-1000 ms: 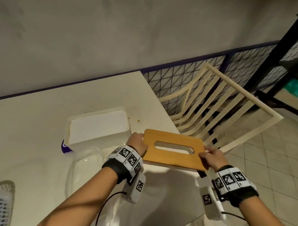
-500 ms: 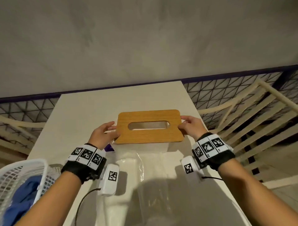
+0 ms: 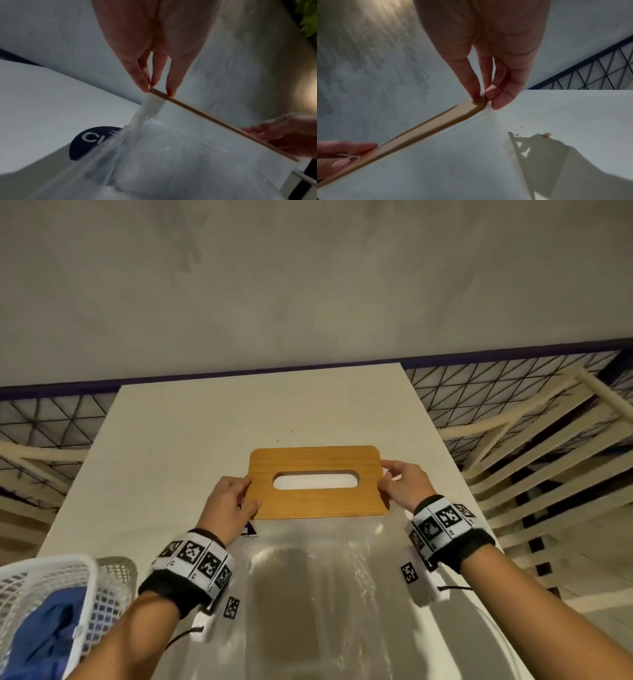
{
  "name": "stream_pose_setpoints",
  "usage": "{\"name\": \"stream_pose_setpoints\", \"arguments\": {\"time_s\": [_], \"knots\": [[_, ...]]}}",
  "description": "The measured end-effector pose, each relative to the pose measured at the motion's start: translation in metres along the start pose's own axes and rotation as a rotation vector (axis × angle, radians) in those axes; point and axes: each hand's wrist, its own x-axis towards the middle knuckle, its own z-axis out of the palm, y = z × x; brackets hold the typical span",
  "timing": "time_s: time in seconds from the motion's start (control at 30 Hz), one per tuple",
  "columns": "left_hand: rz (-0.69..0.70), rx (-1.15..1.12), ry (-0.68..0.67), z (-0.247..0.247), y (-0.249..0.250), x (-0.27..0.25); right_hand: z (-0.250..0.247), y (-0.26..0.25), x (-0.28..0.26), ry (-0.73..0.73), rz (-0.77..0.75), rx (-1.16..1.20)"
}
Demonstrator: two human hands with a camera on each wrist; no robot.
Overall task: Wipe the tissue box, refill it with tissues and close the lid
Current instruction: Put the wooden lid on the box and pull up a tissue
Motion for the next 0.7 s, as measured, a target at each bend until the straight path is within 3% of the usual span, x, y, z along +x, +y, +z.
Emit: {"name": "stream_pose_setpoints", "arguments": {"time_s": [0.43, 0.7], "knots": [[-0.059, 0.034, -0.043, -0.005, -0.003, 0.004, 0.009, 0.005, 0.003, 0.046, -0.022, -0.027], [-0.111, 0.007, -0.021, -0.014, -0.014, 0.002, 0.021, -0.006, 0.004, -0.017, -0.073, -0.074]]}}
